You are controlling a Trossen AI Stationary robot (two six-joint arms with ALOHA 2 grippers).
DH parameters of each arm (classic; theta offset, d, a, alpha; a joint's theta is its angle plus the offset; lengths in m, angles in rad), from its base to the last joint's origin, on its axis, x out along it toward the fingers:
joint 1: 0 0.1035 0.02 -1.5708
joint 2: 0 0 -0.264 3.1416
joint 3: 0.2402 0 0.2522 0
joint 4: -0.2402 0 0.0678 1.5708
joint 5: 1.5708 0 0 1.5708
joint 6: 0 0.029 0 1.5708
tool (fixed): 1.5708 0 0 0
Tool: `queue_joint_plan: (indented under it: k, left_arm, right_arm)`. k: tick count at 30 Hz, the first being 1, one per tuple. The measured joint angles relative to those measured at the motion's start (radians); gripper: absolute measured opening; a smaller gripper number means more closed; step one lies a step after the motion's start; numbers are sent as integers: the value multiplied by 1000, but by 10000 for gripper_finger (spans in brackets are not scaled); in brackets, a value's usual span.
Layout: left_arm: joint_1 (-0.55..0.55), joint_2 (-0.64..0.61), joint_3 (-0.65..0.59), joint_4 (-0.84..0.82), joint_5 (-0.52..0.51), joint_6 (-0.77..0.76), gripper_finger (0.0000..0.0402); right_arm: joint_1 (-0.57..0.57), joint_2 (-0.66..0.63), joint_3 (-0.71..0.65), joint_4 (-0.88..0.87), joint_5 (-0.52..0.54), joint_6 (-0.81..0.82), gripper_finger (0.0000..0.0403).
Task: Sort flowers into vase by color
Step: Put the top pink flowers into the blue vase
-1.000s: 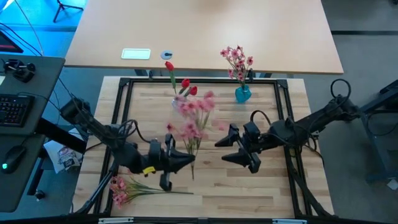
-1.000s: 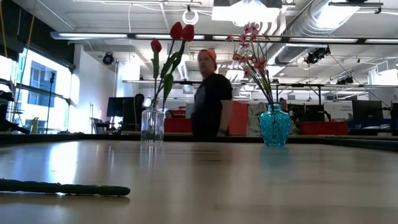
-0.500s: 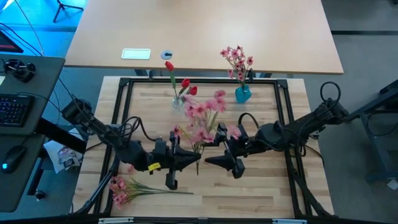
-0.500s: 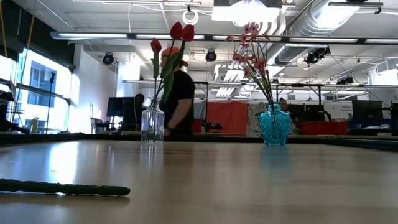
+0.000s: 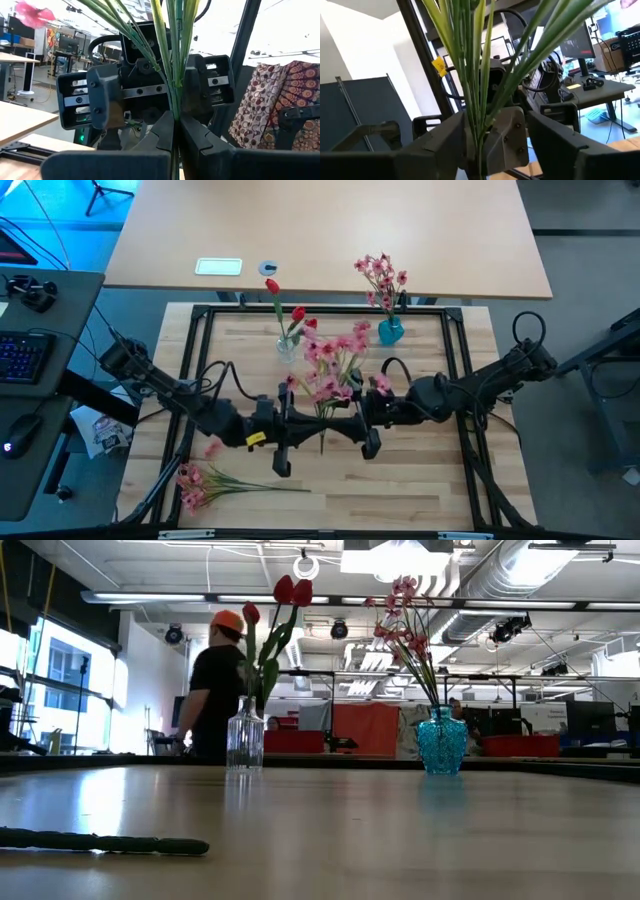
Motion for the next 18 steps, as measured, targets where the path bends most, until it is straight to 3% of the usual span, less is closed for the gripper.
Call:
queue_joint_plan:
  k: [6,12,18]
  left_arm:
    - [31,0,0,0,70,0,0]
    - [56,0,0,-1,77,-7,0]
    - [67,-1,0,-9,108,-9,0]
  right_arm:
    - [0,0,0,14,0,-5,156]
    - [0,0,0,14,-1,-21,103]
    - [0,0,-1,16,-2,-22,14]
